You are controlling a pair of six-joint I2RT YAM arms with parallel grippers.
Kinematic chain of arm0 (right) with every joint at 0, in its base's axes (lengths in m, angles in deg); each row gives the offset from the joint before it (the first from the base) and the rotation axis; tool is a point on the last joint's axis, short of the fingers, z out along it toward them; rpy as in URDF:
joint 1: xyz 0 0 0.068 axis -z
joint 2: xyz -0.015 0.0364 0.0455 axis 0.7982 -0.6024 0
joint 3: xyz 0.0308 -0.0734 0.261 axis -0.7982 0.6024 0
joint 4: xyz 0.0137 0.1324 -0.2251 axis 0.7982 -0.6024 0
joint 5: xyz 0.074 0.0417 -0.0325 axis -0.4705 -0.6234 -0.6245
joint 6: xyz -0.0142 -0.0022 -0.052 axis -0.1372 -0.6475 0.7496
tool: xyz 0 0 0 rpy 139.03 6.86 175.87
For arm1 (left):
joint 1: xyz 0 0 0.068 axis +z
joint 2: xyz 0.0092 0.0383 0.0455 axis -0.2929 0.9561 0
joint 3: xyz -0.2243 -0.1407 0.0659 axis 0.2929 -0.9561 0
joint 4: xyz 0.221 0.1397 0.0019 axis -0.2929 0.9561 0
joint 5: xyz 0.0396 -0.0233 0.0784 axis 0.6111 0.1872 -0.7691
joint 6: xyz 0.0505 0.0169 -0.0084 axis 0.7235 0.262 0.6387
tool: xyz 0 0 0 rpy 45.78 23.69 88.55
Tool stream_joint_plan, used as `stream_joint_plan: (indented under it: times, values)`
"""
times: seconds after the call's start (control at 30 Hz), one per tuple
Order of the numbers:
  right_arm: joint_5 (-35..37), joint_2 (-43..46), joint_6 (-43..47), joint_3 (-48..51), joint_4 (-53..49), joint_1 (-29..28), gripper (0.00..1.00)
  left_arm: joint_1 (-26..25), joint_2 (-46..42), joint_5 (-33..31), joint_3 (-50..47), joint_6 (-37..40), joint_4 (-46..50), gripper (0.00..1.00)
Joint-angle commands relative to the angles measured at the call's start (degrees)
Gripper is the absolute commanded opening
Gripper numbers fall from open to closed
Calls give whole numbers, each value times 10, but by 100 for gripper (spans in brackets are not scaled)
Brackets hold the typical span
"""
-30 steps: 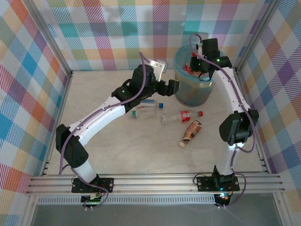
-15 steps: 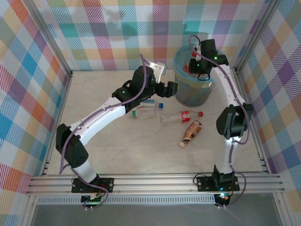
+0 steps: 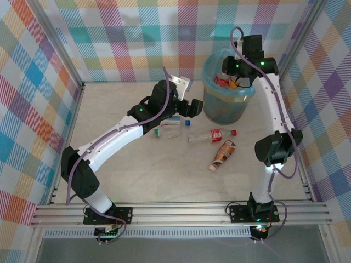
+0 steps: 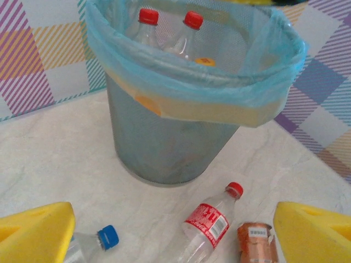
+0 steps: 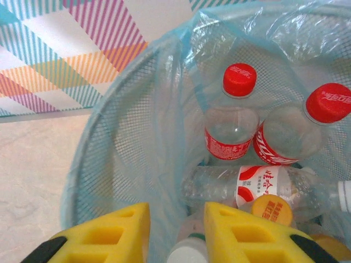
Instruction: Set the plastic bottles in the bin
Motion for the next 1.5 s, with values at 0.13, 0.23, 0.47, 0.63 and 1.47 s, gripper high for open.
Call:
stream_joint_plan:
  times: [0.13, 0.23, 0.47, 0.63, 1.47]
  values:
    - [-20, 106, -21, 47, -5, -10, 35, 1, -34, 22, -25, 34, 20, 92]
    - [-21, 148, -24, 93, 4, -16, 35, -17, -32, 18, -26, 41, 57, 91]
    - [-31, 284, -31, 261, 51, -18, 37, -84, -13, 10, -44, 38, 64, 92]
    - [-28, 379, -28, 372, 52, -19, 39, -124, 22, 16, -43, 34, 57, 93]
    - [77, 660, -51, 677, -112, 5, 44, -202, 200, 36, 29, -40, 58, 92]
